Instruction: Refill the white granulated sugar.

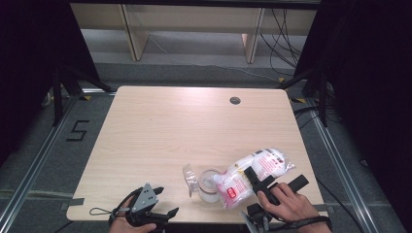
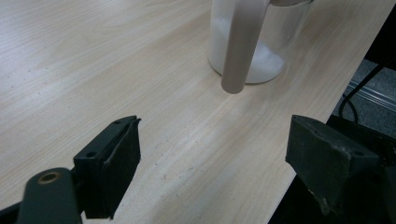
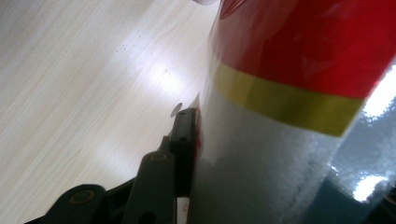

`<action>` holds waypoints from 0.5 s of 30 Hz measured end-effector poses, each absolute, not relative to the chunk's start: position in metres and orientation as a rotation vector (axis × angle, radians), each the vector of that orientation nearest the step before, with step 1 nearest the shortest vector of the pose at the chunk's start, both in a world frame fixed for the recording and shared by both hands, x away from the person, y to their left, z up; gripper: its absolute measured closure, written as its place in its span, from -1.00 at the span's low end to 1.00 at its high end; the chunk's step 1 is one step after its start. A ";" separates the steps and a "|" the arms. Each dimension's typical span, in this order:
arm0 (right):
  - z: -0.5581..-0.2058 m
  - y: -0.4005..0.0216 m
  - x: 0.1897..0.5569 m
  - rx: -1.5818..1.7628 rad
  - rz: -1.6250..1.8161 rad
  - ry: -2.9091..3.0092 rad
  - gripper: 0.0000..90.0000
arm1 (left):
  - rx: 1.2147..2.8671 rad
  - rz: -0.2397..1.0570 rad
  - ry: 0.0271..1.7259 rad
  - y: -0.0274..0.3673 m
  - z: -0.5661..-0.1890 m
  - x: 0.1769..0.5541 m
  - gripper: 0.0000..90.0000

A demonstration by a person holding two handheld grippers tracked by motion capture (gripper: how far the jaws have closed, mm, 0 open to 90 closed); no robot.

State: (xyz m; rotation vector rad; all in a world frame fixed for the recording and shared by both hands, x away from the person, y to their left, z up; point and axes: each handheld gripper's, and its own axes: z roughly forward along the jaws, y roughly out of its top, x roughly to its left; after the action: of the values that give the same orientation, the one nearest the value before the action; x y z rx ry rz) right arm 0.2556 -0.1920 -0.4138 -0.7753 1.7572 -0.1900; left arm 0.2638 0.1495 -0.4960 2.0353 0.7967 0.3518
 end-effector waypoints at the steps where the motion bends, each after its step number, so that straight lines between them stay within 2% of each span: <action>1: -0.414 -0.192 0.256 -0.776 -0.189 1.756 0.53 | 2.039 0.356 0.789 0.150 -0.496 0.264 -0.61; 15: -0.413 -0.192 0.256 -0.804 -0.204 1.749 0.54 | 2.035 0.356 0.799 0.150 -0.496 0.264 -0.61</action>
State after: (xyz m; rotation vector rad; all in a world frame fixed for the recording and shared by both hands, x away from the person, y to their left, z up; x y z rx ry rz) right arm 0.2563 -0.1915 -0.4132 -0.8044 1.7493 -0.2038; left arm 0.2636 0.1495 -0.4957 2.0345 0.7987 0.3555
